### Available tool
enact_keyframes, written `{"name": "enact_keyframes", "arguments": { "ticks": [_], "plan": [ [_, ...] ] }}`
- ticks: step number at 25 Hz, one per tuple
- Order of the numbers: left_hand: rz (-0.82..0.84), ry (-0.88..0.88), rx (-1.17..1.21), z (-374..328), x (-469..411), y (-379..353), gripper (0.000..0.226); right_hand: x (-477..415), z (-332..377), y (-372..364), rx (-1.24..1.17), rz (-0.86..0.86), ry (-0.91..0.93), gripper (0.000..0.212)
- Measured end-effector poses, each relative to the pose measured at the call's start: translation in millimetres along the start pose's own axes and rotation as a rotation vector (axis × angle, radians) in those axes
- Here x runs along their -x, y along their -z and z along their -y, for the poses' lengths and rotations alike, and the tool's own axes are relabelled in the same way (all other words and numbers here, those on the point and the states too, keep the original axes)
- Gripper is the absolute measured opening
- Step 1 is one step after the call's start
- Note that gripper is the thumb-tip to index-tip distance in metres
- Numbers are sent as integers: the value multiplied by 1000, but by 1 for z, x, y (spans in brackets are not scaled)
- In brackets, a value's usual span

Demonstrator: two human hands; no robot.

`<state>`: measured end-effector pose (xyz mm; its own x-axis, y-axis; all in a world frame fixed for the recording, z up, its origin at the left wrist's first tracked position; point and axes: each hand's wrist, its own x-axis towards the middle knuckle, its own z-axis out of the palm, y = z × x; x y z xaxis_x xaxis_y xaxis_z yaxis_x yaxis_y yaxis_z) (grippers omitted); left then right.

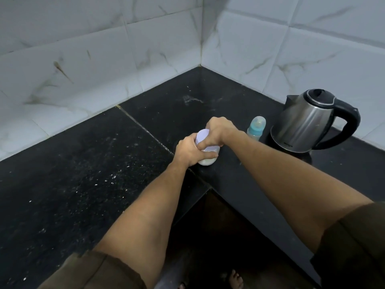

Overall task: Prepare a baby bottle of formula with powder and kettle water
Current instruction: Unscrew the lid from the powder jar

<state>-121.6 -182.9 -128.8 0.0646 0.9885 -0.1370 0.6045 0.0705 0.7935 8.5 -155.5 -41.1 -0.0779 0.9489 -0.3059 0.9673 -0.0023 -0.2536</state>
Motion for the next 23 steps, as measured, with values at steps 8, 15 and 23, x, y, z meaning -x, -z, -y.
{"name": "enact_keyframes", "arguments": {
  "ticks": [8,15,23],
  "plan": [
    [-8,-45,74,8,0,-2,71,0,-5,5,176,79,196,51],
    [24,-10,108,7,1,-1,81,-4,-9,11,282,208,357,88],
    [31,8,82,6,-1,0,82,-7,-8,13,261,108,208,63]
  ]
}}
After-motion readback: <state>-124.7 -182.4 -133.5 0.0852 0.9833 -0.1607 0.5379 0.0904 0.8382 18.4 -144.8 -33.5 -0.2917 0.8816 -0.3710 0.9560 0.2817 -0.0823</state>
